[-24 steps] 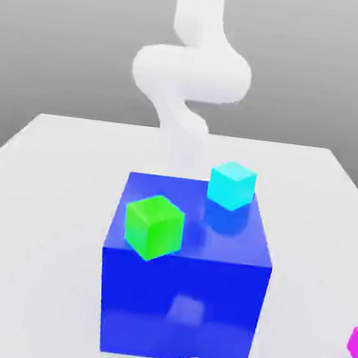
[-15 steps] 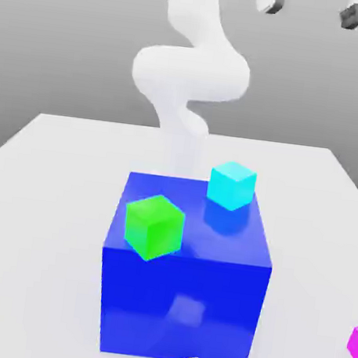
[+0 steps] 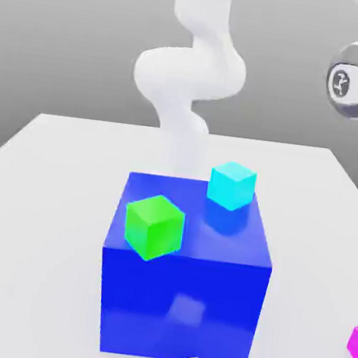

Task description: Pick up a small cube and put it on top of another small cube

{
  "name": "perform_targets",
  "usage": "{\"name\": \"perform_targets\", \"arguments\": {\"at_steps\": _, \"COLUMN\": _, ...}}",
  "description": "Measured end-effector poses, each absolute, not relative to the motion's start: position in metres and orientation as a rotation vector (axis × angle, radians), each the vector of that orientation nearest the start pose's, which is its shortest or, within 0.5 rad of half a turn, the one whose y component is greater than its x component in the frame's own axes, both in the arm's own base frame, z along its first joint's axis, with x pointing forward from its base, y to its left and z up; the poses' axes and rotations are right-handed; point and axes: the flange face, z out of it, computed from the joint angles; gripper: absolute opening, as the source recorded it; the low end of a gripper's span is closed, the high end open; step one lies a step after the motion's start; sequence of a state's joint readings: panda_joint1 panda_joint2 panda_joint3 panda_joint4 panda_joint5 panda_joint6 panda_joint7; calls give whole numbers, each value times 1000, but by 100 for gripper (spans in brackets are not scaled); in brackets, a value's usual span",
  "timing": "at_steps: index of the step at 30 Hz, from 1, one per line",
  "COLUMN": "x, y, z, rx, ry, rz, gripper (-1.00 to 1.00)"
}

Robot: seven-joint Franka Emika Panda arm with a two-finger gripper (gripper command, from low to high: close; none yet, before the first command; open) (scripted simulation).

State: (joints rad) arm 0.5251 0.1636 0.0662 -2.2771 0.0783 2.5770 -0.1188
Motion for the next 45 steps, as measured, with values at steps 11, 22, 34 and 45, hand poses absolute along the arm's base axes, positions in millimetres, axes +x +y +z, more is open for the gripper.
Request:
{"name": "perform_targets", "arguments": {"at_steps": 11, "x": 409, "y": 346, "z": 137, "rx": -2788, "ry": -1447, "rz": -1, "gripper": -100}}
{"name": "perform_targets", "arguments": {"at_steps": 22, "x": 414, "y": 339, "z": 197, "rx": -2795, "ry": -1434, "rz": 2, "gripper": -100}}
{"name": "perform_targets", "arguments": {"at_steps": 34, "x": 483, "y": 130, "z": 362, "rx": -2969, "ry": -1010, "rz": -5, "gripper": -100}}
{"name": "perform_targets", "arguments": {"at_steps": 45, "x": 444, "y": -23, "z": 419, "rx": -3057, "ry": -714, "rz": 2, "gripper": -100}}
